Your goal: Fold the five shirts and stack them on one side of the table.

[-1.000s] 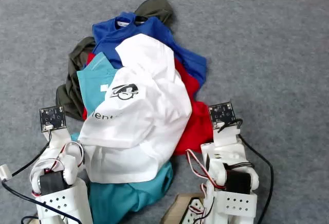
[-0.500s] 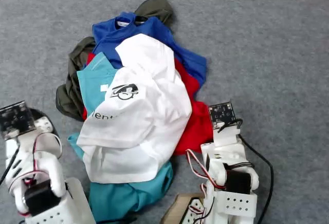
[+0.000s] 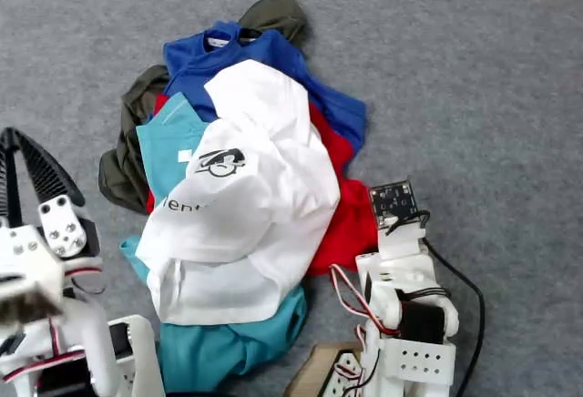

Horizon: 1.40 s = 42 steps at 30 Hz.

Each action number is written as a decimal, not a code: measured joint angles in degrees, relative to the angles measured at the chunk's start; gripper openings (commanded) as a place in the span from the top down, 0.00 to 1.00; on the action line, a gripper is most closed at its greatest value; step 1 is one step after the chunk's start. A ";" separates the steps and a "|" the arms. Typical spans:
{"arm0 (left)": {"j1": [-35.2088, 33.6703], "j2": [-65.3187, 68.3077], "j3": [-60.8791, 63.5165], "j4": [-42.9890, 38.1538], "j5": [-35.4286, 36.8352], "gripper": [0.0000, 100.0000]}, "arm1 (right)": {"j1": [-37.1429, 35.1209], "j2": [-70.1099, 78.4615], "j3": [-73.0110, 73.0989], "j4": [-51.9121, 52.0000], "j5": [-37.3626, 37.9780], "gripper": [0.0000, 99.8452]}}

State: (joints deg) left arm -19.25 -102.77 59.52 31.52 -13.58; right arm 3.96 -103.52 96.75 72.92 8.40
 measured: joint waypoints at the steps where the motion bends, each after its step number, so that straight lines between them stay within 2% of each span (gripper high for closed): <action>1: 0.18 0.88 -0.70 -2.46 0.00 0.98 | 0.00 0.00 0.00 0.00 0.00 1.00; 3: 0.44 4.31 -2.99 -6.42 0.00 0.98 | 0.00 0.00 0.00 0.00 0.00 1.00; 7: 0.44 15.38 -10.90 -7.91 0.00 0.98 | 0.00 0.00 0.00 0.00 0.00 1.00; 11: 0.44 28.48 -16.35 -3.60 0.00 0.98 | 0.00 0.00 0.00 0.00 0.00 1.00; 15: 1.23 37.45 -16.44 -1.05 0.35 0.98 | 0.00 0.00 0.00 0.00 0.00 1.00; 18: 2.99 40.44 -14.42 -0.97 4.40 0.98 | 0.00 0.00 0.00 0.00 0.00 1.00; 23: 8.09 46.33 -8.88 -0.97 16.18 0.98 | 0.00 0.00 0.00 0.00 0.00 1.00; 27: 14.51 53.63 -8.70 -0.97 19.60 0.98 | 0.00 0.00 0.00 0.00 0.00 1.00; 29: 16.26 58.37 -9.85 -0.97 21.19 0.93 | 0.00 0.00 0.00 0.00 0.00 1.00; 31: 17.67 63.74 -12.48 -0.35 22.77 0.83 | 0.00 0.00 0.00 0.00 0.00 1.00; 33: 18.90 69.71 -16.62 3.87 24.44 0.72 | 0.00 0.00 0.00 0.00 0.00 1.00; 36: 20.84 78.77 -26.99 16.79 28.57 0.62 | 0.00 0.00 0.00 0.00 0.00 1.00; 39: 21.71 88.26 -40.09 32.35 32.35 0.60 | 0.00 0.00 0.00 0.00 0.00 1.00; 42: 23.12 97.14 -53.45 46.33 32.97 0.60 | 0.00 0.00 0.00 0.00 0.00 1.00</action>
State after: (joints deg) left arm 3.87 -5.63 6.07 77.85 19.38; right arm 3.96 -103.52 96.75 72.92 8.40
